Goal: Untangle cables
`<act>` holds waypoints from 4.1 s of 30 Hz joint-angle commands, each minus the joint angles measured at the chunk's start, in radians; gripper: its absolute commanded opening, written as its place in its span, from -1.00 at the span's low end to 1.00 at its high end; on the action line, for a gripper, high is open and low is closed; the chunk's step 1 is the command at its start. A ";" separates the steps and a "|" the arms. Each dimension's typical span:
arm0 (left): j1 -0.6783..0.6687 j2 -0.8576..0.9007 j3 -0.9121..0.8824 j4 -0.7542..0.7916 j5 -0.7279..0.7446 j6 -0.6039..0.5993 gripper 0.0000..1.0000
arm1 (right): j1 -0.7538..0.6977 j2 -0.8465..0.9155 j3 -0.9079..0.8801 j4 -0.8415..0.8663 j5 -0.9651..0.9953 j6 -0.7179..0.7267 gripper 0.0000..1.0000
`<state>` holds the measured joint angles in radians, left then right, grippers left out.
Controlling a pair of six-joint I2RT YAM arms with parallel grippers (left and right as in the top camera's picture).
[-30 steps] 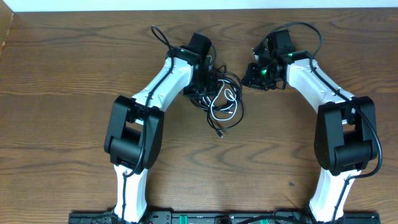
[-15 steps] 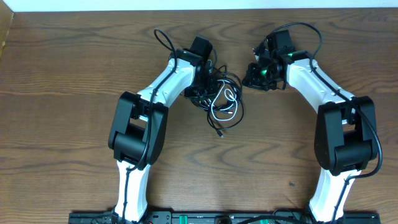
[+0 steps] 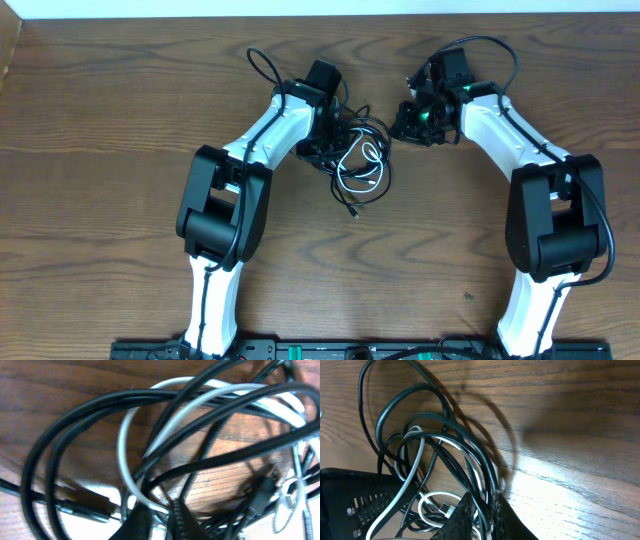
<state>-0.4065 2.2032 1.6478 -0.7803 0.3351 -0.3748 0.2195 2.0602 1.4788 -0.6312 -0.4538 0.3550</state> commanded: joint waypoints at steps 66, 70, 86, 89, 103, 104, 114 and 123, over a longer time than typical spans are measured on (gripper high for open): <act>0.009 -0.568 0.047 -0.045 0.278 0.157 -0.85 | -0.014 -0.225 0.000 -0.016 -0.300 -0.188 -0.15; 0.013 -0.565 0.045 -0.119 0.025 0.090 -0.85 | 0.001 -0.225 -0.001 -0.014 -0.297 -0.187 -0.07; 0.226 -0.557 0.000 -0.212 -0.089 -0.005 -0.48 | 0.179 -0.008 -0.001 0.217 -0.211 -0.011 0.04; 0.233 -0.557 -0.019 -0.213 -0.090 -0.004 -0.47 | 0.194 0.033 -0.001 0.249 -0.239 -0.011 0.03; 0.233 -0.556 -0.077 -0.191 -0.094 -0.005 -0.46 | 0.222 0.067 -0.001 0.308 -0.348 -0.030 -0.63; 0.233 -0.555 -0.081 -0.191 -0.093 -0.004 -0.46 | 0.221 0.067 -0.001 0.315 -0.362 -0.030 -0.76; 0.233 -0.555 -0.094 -0.187 -0.093 -0.001 -0.46 | 0.126 -0.009 0.000 0.499 -0.689 0.010 -0.98; 0.230 -0.554 -0.118 -0.148 0.061 0.109 -0.46 | 0.016 -0.236 0.000 0.509 -0.779 0.061 -0.98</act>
<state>-0.1757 1.6531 1.5574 -0.9520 0.2825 -0.3542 0.2470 1.9175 1.4754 -0.1219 -1.1496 0.3946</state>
